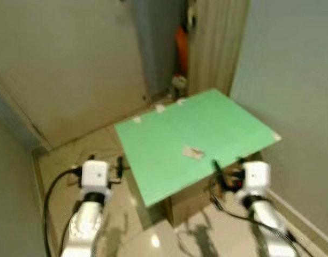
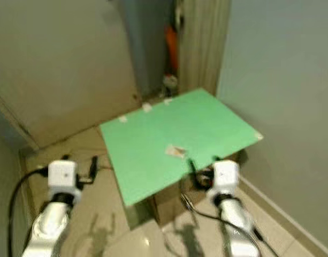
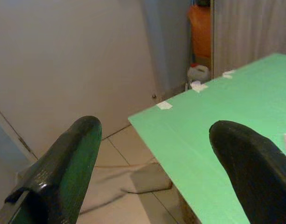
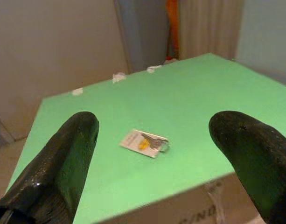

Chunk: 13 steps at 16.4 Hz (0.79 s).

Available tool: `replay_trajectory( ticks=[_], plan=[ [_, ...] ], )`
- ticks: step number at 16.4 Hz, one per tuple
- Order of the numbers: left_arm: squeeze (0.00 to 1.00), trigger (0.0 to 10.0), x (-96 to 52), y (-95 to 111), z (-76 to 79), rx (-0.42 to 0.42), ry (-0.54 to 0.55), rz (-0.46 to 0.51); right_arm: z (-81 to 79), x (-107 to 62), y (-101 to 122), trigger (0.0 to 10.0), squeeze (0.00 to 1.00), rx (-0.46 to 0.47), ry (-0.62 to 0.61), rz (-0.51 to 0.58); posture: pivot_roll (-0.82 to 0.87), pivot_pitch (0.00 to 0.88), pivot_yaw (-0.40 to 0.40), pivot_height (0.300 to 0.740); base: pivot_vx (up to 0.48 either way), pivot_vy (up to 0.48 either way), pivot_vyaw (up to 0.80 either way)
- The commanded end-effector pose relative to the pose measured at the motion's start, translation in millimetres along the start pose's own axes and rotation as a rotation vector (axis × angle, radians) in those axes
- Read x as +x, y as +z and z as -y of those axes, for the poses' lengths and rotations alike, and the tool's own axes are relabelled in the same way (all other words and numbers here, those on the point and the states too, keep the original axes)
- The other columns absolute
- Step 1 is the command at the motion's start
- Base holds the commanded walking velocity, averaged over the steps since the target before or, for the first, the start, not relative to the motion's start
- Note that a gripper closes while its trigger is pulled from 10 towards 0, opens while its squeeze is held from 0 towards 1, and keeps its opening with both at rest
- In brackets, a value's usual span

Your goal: Hang keys on a hook

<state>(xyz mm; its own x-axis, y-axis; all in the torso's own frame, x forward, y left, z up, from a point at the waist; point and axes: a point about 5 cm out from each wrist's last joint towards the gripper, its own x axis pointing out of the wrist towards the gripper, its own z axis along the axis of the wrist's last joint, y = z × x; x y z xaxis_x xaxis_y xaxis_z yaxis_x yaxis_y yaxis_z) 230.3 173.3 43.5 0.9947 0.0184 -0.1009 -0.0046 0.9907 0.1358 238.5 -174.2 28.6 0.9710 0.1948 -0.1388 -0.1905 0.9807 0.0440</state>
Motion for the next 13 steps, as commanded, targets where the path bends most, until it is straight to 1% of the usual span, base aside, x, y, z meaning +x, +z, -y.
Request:
replay_trajectory(
  ticks=[1,3,4,6,7,9,13],
  plan=[
    [0.0,10.0,0.4,7,10.6,-0.011,-0.039,0.039,6.3,0.2,5,10.0,0.0,-0.023,-0.012,0.02,-0.22,0.0,0.112,0.74,0.472,0.0,0.0],
    [0.0,10.0,3.9,5,16.0,0.008,-0.064,0.022,3.6,1.8,5,10.0,0.0,-0.02,-0.004,0.017,-0.21,0.0,0.108,0.74,0.471,0.0,0.0],
    [0.0,10.0,6.3,4,19.5,0.05,-0.084,0.007,0.5,2.4,5,10.0,0.0,-0.02,0.011,0.012,-0.21,0.0,0.105,0.74,0.0,0.0,0.0],
    [0.0,10.0,8.2,6,17.8,0.03,-0.067,-0.002,-2.2,2.4,5,10.0,0.0,-0.02,0.024,0.008,-0.21,0.0,0.105,0.74,0.0,0.0,0.0],
    [0.0,10.0,9.9,7,16.7,0.031,-0.05,-0.007,-2.4,2.4,5,10.0,0.0,-0.02,0.025,0.006,-0.21,0.0,0.105,0.74,0.0,-0.461,0.0],
    [0.0,10.0,14.5,8,19.4,0.078,-0.048,-0.012,-4.5,2.3,3,10.0,0.0,-0.021,0.039,-0.004,-0.21,0.0,0.105,0.74,0.257,-0.401,0.0],
    [0.0,10.0,14.4,6,19.2,0.084,-0.032,-0.034,-8.4,2.0,2,10.0,0.0,-0.018,0.055,-0.011,-0.21,0.006,0.106,0.74,0.26,-0.4,0.0]
  ],
)
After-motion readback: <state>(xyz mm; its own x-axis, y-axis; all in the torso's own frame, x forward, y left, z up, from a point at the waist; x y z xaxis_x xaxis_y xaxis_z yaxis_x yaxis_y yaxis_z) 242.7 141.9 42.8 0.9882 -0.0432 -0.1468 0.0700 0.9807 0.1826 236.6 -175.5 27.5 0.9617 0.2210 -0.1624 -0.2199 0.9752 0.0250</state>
